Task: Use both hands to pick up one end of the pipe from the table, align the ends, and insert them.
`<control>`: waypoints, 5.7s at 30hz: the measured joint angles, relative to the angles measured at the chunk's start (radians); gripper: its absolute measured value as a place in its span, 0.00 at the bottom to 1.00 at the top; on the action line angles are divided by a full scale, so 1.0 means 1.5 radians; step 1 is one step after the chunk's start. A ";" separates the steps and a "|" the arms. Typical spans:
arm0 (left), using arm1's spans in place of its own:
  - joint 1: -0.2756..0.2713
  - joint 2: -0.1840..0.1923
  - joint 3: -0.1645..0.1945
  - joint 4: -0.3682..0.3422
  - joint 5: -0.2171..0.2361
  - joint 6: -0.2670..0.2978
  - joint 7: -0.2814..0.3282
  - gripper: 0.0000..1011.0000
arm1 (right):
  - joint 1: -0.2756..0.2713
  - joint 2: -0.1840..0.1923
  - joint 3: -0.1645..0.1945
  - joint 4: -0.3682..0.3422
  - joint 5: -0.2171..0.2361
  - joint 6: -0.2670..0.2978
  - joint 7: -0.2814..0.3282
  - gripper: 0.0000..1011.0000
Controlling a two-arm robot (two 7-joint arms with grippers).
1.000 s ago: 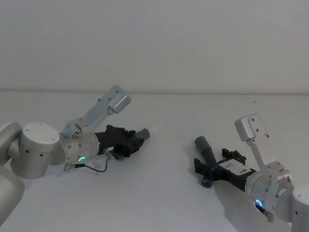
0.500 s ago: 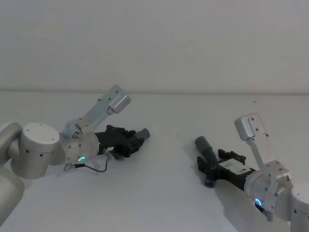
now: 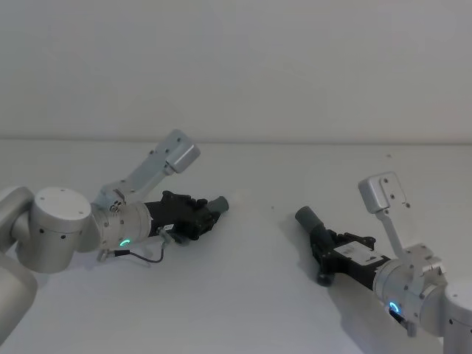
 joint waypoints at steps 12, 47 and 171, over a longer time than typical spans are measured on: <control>-0.003 -0.002 0.002 0.003 0.000 0.001 0.000 0.34 | -0.003 0.002 0.002 -0.002 0.002 -0.009 0.011 0.29; -0.052 0.070 0.018 -0.036 -0.016 -0.091 -0.143 0.34 | -0.002 0.155 0.010 -0.048 0.078 -0.174 0.275 0.29; -0.133 0.164 0.111 -0.044 -0.126 -0.229 -0.410 0.34 | 0.087 0.262 -0.064 -0.029 0.196 -0.166 0.414 0.29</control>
